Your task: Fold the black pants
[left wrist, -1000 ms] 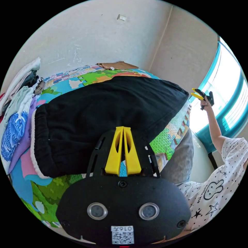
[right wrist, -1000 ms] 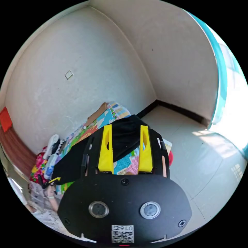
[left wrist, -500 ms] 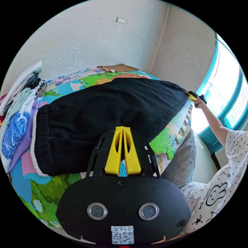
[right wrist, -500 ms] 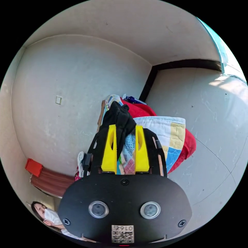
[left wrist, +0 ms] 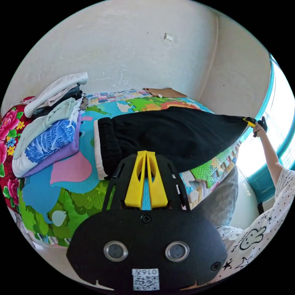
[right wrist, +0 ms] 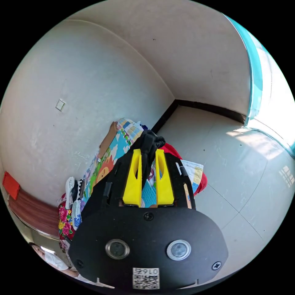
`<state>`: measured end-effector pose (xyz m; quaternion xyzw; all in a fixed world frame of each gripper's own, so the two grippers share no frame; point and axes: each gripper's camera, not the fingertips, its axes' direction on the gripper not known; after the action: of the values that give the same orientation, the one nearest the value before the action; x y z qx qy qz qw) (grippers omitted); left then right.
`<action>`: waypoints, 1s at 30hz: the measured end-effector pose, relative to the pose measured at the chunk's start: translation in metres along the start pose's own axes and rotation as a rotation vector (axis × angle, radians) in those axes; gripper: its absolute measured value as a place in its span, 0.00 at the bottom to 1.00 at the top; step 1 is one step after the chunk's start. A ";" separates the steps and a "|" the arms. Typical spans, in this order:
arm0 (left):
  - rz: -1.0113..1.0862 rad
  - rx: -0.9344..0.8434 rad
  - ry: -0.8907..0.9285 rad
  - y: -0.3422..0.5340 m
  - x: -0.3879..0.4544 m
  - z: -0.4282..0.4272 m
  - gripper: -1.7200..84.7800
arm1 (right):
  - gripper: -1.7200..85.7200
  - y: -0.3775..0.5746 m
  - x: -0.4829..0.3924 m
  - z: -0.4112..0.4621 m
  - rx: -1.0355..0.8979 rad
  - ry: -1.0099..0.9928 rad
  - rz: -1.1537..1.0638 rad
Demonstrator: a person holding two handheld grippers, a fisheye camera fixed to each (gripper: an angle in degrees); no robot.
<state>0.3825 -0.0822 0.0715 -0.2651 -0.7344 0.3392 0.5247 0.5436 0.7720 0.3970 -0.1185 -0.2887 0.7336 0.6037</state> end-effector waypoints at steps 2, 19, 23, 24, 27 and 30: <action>-0.027 -0.028 0.038 0.011 -0.011 0.004 0.01 | 0.10 0.026 -0.054 -0.002 0.044 0.048 -0.070; -0.099 0.012 0.023 0.123 -0.062 -0.021 0.01 | 0.10 0.580 -0.754 0.128 0.243 0.451 -1.501; -0.142 -0.009 0.004 0.157 -0.089 -0.029 0.01 | 0.10 0.777 -0.810 0.249 0.070 0.588 -1.869; -0.157 -0.012 -0.008 0.167 -0.097 -0.032 0.01 | 0.10 0.798 -0.811 0.260 0.063 0.612 -1.907; -0.202 -0.009 0.011 0.186 -0.117 -0.038 0.01 | 0.10 0.850 -0.826 0.284 0.154 0.725 -1.934; -0.209 0.017 0.045 0.193 -0.130 -0.038 0.01 | 0.10 0.855 -0.859 0.274 0.147 0.695 -1.865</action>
<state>0.4652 -0.0489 -0.1469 -0.1902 -0.7431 0.2830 0.5758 -0.0901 -0.2141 -0.0167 -0.0149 -0.0275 -0.0933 0.9951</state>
